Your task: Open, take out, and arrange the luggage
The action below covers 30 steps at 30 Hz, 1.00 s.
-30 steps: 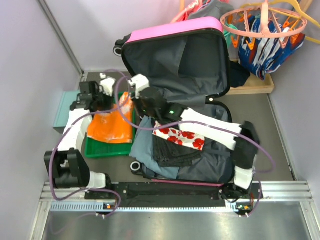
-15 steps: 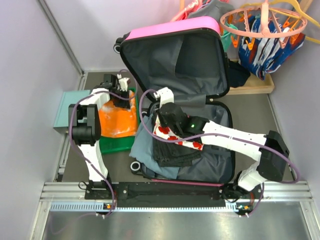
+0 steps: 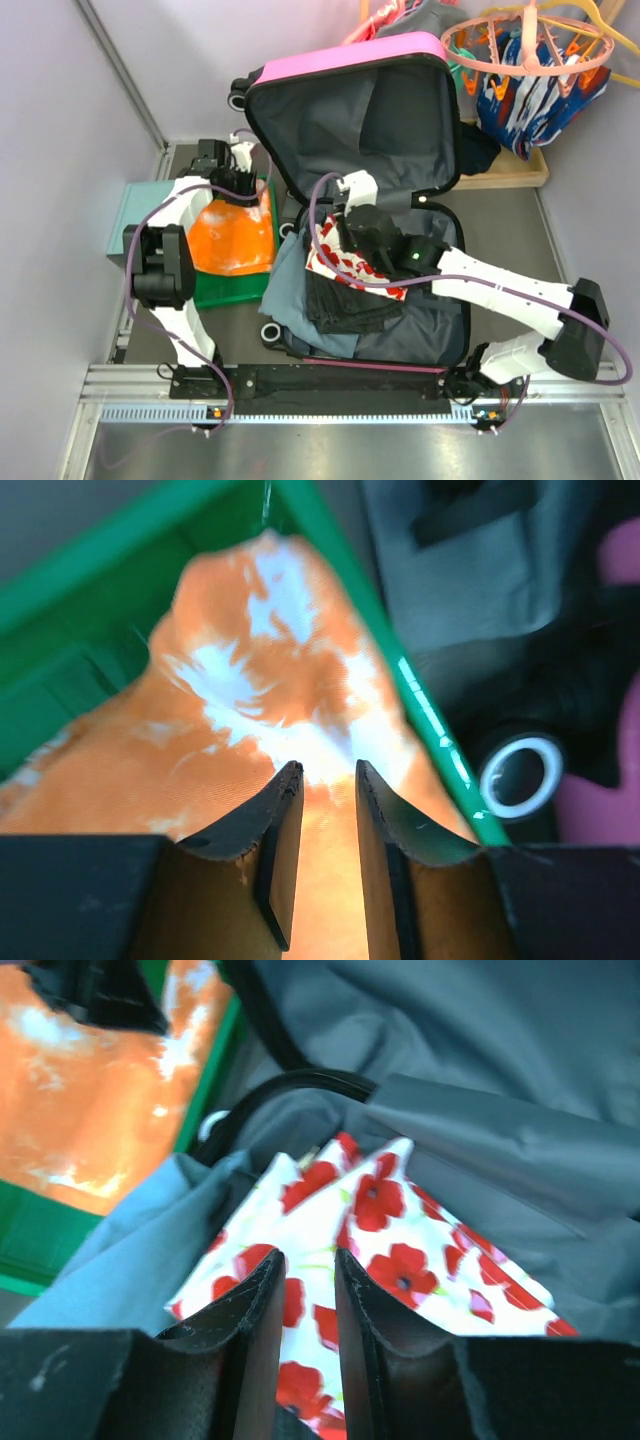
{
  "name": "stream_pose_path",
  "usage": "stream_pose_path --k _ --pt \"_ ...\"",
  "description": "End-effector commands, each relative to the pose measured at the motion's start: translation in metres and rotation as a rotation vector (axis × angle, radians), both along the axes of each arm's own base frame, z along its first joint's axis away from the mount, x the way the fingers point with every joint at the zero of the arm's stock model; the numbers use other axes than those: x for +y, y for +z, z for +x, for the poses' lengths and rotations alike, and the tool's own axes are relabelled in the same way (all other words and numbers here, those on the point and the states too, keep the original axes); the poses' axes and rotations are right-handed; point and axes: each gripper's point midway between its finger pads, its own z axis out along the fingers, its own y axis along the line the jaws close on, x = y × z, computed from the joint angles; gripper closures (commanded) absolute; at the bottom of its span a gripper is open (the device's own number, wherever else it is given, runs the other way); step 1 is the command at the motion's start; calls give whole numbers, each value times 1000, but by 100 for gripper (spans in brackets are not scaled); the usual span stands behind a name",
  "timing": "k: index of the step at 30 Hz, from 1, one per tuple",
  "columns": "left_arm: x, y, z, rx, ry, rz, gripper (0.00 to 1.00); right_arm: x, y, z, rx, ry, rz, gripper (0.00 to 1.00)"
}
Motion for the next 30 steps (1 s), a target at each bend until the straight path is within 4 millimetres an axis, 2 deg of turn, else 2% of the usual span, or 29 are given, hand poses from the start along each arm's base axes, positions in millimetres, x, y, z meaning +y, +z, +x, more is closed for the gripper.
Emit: stream_pose_path --k 1,2,4,5,7,8,10,12,14,15,16,18,19,21,22,24,25,26,28,29,30 --pt "-25 47 21 -172 -50 -19 68 -34 9 5 -2 -92 44 74" --pt "-28 34 23 -142 -54 -15 68 -43 7 5 1 -109 49 74" --pt "-30 26 29 -118 -44 0 69 -51 5 4 5 -127 51 74" --pt "-28 9 33 -84 -34 15 70 -58 1 2 14 -139 45 74" --pt "-18 -3 40 -65 -2 60 71 -69 -2 3 18 -174 37 74" --pt "-17 -16 40 -32 -3 71 71 -75 -9 1 33 -186 26 74" --pt "-18 -27 39 8 -11 71 71 -85 -11 2 51 -212 46 73" --pt "-24 -27 37 17 -31 42 71 -94 -25 0 90 -235 40 73" --pt "-31 -12 35 -6 -51 6 71 -103 -34 -1 125 -264 51 70" --pt "-32 -3 35 -26 -51 -1 69 -110 -42 -5 153 -280 34 66" --pt "-33 17 34 -66 -54 -14 68 -115 -47 -5 174 -297 43 64" --pt "-36 39 33 -116 -60 -32 64 -125 -64 -10 234 -331 54 58" --pt "-37 60 30 -158 -61 -41 61 -134 -70 -8 263 -357 79 57" --pt "-39 77 24 -187 -66 -55 59 -143 -90 -11 323 -392 108 54" --pt "-40 93 17 -213 -66 -63 56 -143 -101 -14 365 -378 130 52" --pt "-44 99 4 -214 -83 -75 55 -150 -111 -10 402 -405 170 49" --pt "-46 112 -4 -236 -89 -76 55 -149 -118 -11 426 -395 185 48" --pt "-47 116 -10 -236 -97 -77 54 -156 -123 -8 441 -421 192 46" --pt "-62 122 -35 -216 -156 -67 53 -159 -131 -8 468 -427 198 43" --pt "-70 121 -47 -198 -192 -65 49 -163 -134 -6 478 -438 204 41" --pt "-90 117 -64 -180 -261 -64 47 -164 -137 -5 487 -443 215 40"
